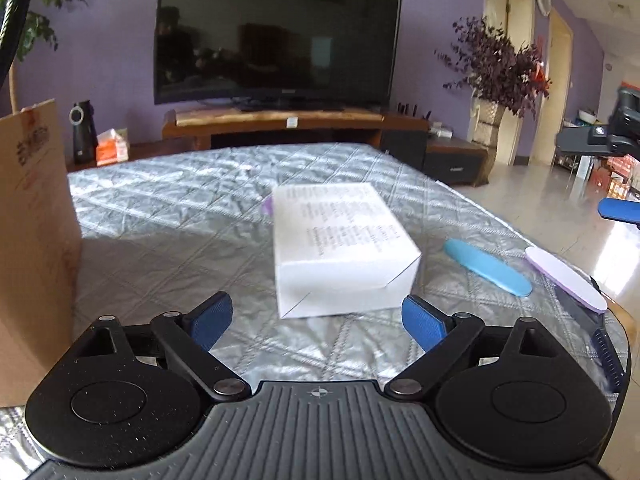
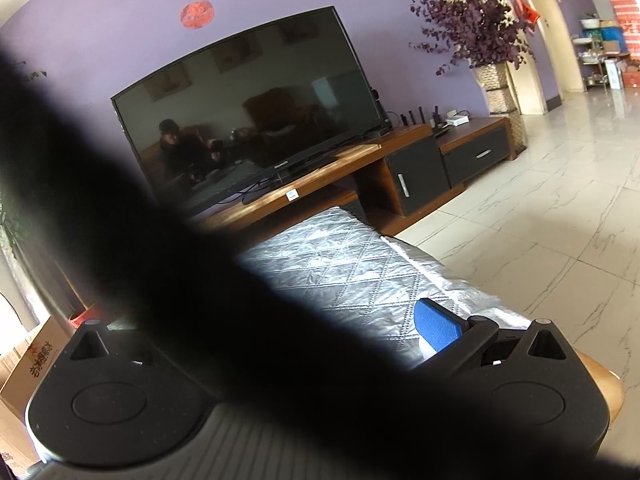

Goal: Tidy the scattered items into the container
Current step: 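Move the left gripper to the white printed box and grasp it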

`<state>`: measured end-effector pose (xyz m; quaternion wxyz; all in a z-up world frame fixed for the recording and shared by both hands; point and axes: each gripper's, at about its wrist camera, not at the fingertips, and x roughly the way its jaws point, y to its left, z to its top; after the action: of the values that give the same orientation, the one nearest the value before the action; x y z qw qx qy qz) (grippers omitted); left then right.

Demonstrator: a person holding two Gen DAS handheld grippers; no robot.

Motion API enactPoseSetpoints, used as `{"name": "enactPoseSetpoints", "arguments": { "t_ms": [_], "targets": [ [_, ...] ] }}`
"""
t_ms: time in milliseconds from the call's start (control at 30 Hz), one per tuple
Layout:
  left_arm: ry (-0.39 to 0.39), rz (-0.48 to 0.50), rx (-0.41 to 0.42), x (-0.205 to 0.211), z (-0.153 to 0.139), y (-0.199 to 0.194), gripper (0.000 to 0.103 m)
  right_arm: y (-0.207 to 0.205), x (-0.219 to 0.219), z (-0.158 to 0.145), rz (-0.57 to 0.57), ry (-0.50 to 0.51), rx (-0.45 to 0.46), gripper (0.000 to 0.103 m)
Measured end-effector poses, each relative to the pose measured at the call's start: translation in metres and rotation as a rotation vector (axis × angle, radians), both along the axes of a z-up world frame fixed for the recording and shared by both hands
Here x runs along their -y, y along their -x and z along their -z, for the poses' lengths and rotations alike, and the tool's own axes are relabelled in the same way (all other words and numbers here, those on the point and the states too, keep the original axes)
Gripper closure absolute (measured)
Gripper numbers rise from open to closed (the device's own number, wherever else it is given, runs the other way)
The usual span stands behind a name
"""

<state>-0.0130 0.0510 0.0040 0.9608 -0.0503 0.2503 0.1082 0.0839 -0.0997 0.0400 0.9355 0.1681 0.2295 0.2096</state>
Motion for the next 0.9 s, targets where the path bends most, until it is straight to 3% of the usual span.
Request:
{"name": "enactPoseSetpoints", "arguments": {
  "t_ms": [267,433,633,900],
  "targets": [
    [-0.002,-0.080,0.072,-0.004,-0.006,-0.011,0.008,0.005,0.017,-0.001,-0.011,-0.033,-0.016,0.001],
    [-0.052,-0.050,0.126,0.003,-0.011,-0.015,0.001,0.001,0.010,-0.001,-0.039,-0.034,-0.039,0.001],
    [-0.075,0.005,0.080,0.016,-0.004,-0.027,0.000,-0.009,-0.008,0.005,-0.129,-0.025,-0.119,0.001],
    [-0.051,-0.057,0.041,0.014,0.006,-0.042,0.000,-0.009,-0.017,0.004,-0.153,-0.075,-0.133,0.001]
  ]
}}
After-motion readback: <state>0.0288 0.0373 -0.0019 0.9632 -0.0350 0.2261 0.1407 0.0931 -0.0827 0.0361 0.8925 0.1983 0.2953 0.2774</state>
